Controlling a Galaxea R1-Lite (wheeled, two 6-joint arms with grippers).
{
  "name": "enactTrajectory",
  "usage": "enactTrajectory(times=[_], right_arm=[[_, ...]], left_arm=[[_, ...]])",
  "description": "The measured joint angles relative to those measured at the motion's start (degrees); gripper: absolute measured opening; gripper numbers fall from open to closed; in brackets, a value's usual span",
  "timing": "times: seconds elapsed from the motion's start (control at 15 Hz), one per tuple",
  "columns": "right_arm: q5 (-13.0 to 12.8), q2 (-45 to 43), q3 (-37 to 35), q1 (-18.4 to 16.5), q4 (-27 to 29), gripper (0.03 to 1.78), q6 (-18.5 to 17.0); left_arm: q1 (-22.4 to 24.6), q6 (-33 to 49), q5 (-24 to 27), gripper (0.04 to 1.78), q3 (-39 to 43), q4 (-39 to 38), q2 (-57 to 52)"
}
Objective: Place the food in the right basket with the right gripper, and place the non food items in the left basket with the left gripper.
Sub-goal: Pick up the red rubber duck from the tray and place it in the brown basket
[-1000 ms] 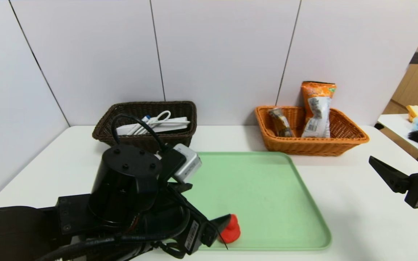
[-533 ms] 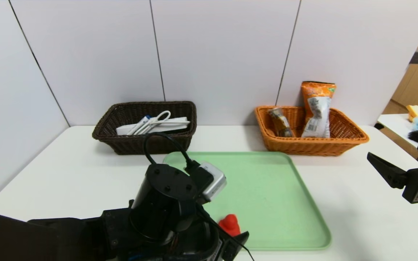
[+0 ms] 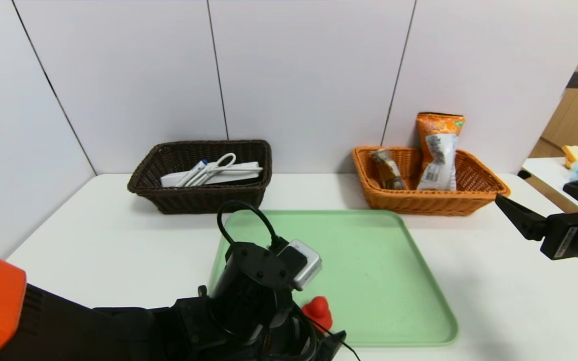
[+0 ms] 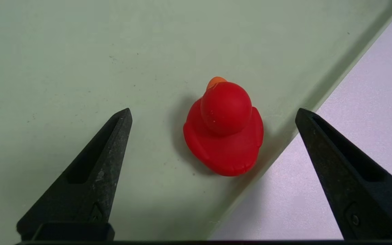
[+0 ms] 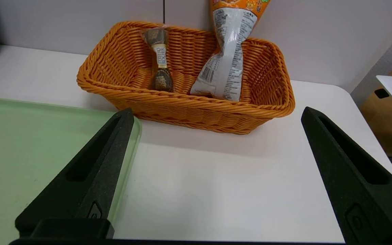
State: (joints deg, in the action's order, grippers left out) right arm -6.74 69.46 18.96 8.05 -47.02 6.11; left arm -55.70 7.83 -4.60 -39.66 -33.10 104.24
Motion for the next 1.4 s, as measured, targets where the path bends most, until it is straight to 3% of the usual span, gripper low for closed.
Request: enactTrajectory(times=[0.6, 0.8, 1.0, 1.13, 1.4], right_arm=[[0.1, 1.1, 0.0, 0.0, -0.2, 1.70, -0.1], [0.1, 1.1, 0.1, 0.0, -0.2, 1.70, 0.0], [0.1, 1.2, 0.1, 0.0, -0.2, 1.70, 0.0], [0.1, 1.2, 0.1, 0.0, -0.2, 1.70, 0.0], [0.1, 1.2, 0.2, 0.0, -0.2, 1.70, 0.0]], left_arm=[[0.0, -0.4, -0.3, 1.69, 0.0, -2.9, 2.3], [0.0, -0.4, -1.7, 1.19, 0.0, -3.3, 2.8], [0.0, -0.3, -2.5, 0.84, 0.2, -3.4, 3.2], [0.0, -0.4, -2.6, 0.75, 0.2, -3.4, 3.3], [0.0, -0.3, -2.6, 0.74, 0.7, -3.6, 3.3]])
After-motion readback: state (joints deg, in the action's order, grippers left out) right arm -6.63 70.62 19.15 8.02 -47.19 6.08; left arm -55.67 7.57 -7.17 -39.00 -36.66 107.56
